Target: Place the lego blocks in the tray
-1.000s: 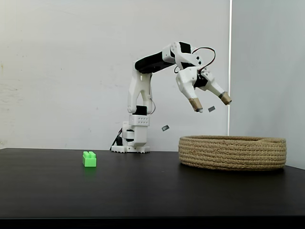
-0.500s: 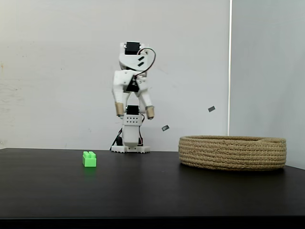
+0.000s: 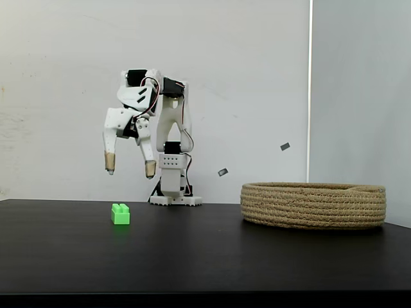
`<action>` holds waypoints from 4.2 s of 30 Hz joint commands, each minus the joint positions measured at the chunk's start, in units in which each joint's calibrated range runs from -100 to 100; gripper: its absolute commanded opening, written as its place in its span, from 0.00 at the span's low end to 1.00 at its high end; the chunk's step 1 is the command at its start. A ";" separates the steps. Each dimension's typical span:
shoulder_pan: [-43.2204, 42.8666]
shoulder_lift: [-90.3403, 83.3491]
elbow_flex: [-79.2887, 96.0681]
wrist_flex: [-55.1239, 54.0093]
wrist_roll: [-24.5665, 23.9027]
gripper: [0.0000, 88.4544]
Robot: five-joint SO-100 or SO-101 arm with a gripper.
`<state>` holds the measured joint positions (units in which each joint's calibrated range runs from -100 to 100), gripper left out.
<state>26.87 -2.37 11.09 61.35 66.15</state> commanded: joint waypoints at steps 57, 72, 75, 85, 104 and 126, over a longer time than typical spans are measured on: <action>-9.48 -8.03 -4.02 -7.00 -10.50 0.00; -37.92 -8.72 -14.42 -5.66 -26.47 0.00; -43.11 -8.12 -14.06 -5.33 -28.42 0.00; -50.70 -6.65 -13.69 -4.66 -27.16 0.38; -16.16 -9.32 -7.58 6.67 -7.62 0.34; -3.62 11.32 -11.14 -7.25 2.83 0.32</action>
<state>22.72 8.99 4.29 56.07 68.69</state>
